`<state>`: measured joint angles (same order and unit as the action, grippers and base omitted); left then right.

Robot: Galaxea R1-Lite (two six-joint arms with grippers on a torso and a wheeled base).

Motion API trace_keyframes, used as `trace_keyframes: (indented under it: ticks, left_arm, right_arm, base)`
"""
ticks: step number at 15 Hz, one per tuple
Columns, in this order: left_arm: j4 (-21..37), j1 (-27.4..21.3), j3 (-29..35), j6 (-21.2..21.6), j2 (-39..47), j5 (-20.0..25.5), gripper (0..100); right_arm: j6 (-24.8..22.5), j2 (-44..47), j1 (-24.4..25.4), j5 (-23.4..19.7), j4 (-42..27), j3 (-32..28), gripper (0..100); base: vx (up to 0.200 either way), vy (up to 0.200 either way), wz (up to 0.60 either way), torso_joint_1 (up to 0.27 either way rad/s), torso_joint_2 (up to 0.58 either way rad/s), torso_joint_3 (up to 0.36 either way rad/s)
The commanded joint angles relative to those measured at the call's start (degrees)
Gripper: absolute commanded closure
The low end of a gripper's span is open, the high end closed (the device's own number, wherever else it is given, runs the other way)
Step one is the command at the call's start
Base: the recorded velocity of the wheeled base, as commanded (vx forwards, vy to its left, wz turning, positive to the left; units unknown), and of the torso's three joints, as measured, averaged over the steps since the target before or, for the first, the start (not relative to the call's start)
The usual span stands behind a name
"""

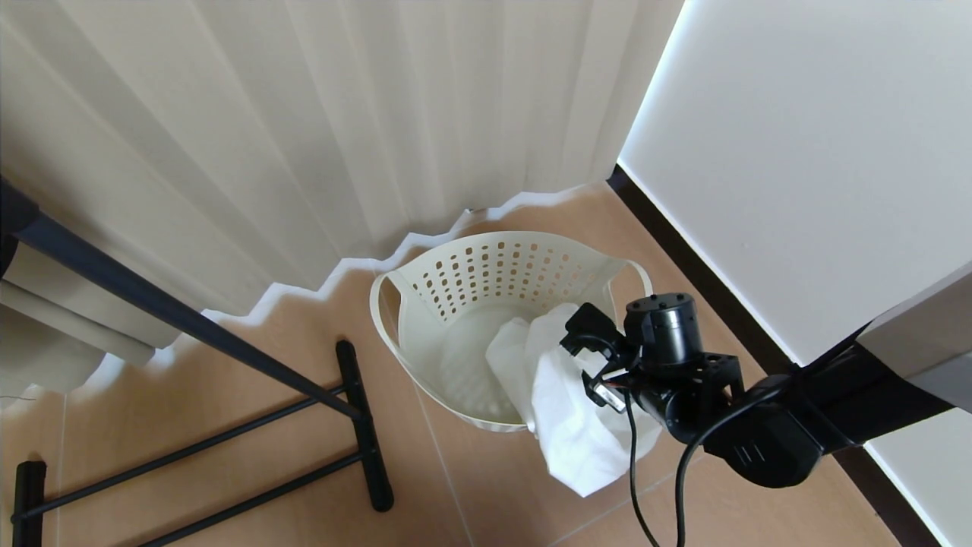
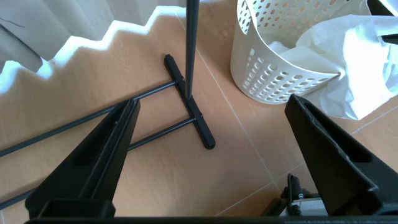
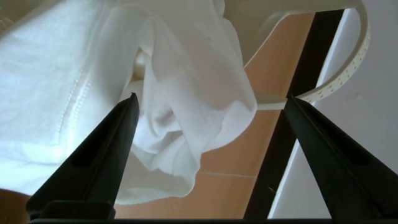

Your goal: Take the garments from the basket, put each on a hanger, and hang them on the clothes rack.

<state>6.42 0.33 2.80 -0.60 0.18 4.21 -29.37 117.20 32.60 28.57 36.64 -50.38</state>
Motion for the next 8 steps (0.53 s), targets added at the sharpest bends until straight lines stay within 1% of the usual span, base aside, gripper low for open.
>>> trace_keyframes:
  ticks: [1, 6, 8]
  left_arm:
    - [-0.01, 0.02, 0.01, -0.02, 0.08, 0.01, 0]
    - [-0.01, 0.02, 0.01, -0.02, 0.08, 0.01, 0]
    - [-0.01, 0.02, 0.01, -0.02, 0.08, 0.01, 0]
  right_arm:
    - [0.01, 1.54, -0.61, -0.01, 0.09, -1.12, 0]
    - [0.10, 3.91, -2.28, -0.01, 0.09, -3.58, 0]
    - [0.19, 5.32, -2.36, -0.10, 1.76, -4.37, 0]
  base:
    - [0.000, 0.000, 0.00, 0.000, 0.00, 0.000]
    - [0.000, 0.000, 0.00, 0.000, 0.00, 0.000]
    - [0.000, 0.000, 0.00, 0.000, 0.00, 0.000]
